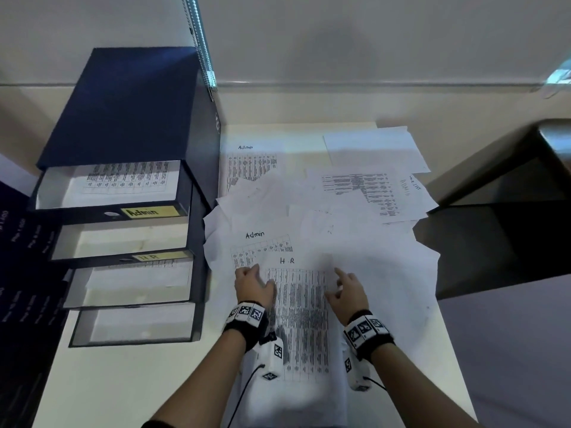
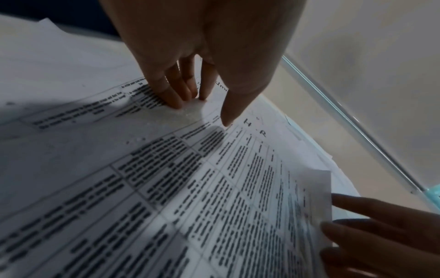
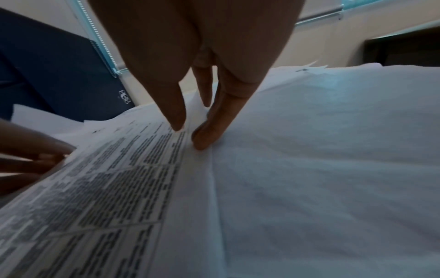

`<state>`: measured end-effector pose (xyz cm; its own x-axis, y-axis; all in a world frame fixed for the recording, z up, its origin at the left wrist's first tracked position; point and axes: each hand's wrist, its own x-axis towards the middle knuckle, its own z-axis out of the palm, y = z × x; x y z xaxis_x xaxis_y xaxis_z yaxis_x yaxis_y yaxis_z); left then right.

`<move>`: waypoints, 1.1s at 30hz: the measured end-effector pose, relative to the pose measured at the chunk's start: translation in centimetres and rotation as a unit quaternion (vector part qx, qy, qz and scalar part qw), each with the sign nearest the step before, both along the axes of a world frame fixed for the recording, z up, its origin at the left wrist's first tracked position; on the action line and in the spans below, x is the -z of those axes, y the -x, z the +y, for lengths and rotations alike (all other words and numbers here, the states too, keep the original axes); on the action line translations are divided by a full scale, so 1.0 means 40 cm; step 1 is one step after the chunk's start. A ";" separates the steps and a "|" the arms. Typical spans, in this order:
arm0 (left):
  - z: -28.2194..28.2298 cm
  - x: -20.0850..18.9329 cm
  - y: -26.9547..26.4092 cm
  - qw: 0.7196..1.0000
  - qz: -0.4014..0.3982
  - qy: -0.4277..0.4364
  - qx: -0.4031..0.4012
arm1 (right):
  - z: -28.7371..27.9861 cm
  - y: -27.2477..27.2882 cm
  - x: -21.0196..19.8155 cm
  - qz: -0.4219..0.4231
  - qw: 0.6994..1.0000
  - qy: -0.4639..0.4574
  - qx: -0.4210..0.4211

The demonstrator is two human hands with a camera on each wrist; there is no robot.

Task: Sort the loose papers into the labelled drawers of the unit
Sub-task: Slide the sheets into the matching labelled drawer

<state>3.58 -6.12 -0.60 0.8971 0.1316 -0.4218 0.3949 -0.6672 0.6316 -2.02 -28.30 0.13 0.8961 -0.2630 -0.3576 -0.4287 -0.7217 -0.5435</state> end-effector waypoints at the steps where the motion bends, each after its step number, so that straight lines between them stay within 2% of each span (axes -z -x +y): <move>1: 0.001 -0.004 -0.003 1.000 -0.005 0.016 -0.020 | 0.010 0.000 -0.004 -0.001 1.000 0.009 -0.001; 4: 0.006 -0.011 -0.007 0.995 -0.027 0.065 -0.065 | 0.044 0.007 -0.008 -0.026 0.999 0.034 -0.010; 8: 0.020 -0.015 0.012 0.991 -0.028 0.110 -0.066 | 0.073 0.037 0.002 -0.026 0.998 0.039 -0.051; 11: 0.038 -0.010 0.027 0.985 -0.019 0.156 -0.074 | 0.053 0.043 0.003 -0.021 1.000 0.001 -0.015; 16: 0.045 -0.003 0.060 0.982 -0.030 0.187 -0.016 | 0.024 0.044 -0.010 -0.024 0.992 -0.090 0.091; 18: 0.047 -0.002 0.071 0.983 -0.029 0.182 0.015 | 0.016 0.040 -0.013 -0.019 0.990 -0.092 0.107; 20: 0.053 0.009 0.076 0.989 -0.032 0.137 0.052 | 0.014 0.033 -0.017 -0.004 0.988 -0.098 0.122; 23: 0.051 0.002 0.069 0.996 -0.031 0.087 -0.001 | 0.017 0.022 -0.031 0.038 0.989 -0.087 0.117; 25: 0.039 -0.006 0.060 0.991 -0.033 0.125 -0.046 | 0.023 0.014 -0.039 0.070 0.991 -0.052 0.102; 28: 0.028 -0.020 0.051 0.985 -0.022 0.159 -0.056 | 0.044 0.000 -0.034 0.078 0.989 -0.036 0.120; 30: 0.019 -0.032 0.051 0.976 -0.004 0.206 -0.071 | 0.053 -0.007 -0.027 0.069 0.990 -0.046 0.115; 33: 0.003 -0.058 0.065 0.956 -0.029 0.286 -0.061 | 0.052 -0.011 -0.049 0.022 0.983 -0.119 0.141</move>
<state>0.98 -5.98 1.73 0.9135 -0.0008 -0.4069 0.4017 -0.1577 0.9021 -1.59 -26.23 2.09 0.7813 -0.4030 -0.4766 -0.6210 -0.4251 -0.6585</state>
